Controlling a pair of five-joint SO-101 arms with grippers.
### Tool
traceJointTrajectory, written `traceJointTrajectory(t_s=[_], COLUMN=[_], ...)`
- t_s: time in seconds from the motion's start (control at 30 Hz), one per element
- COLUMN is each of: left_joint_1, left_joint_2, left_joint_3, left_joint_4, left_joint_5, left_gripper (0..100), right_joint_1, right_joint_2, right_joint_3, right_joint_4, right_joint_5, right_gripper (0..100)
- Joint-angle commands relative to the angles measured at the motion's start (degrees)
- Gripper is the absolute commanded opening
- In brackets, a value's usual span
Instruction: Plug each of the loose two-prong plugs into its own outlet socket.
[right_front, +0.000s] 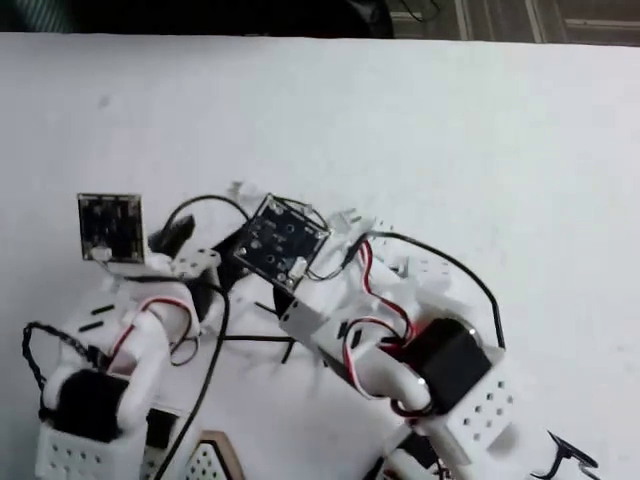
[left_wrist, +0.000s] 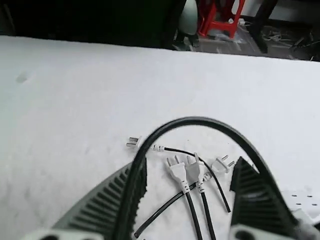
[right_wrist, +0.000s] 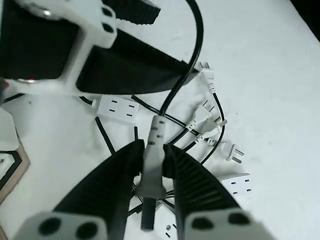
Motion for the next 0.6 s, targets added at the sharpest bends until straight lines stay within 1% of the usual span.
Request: traceJointTrajectory(t_s=[0.0,0.17,0.33,0.43,0.57], left_joint_1=[2.5,4.5,6.2,6.3,6.3], left_joint_2=[-4.6,-10.2,-11.4,-11.4,-11.4], left_joint_3=[-2.0,-1.9,-1.9,-1.8,1.7], left_joint_4=[0.0,3.5,5.9,6.0,4.3], left_joint_5=[0.5,0.5,0.4,0.3,-1.0], left_gripper=[28,28,28,28,28], right_joint_1=[-0.3,-0.5,-0.5,-0.5,-0.6], right_joint_2=[-0.6,-0.6,-0.6,-0.6,-0.6], right_joint_3=[1.8,3.9,3.9,4.0,4.0], right_joint_4=[-3.9,-5.5,-5.5,-6.5,-7.1], right_joint_5=[0.7,0.7,0.7,0.7,0.7], right_gripper=[1.8,1.8,1.8,1.8,1.8])
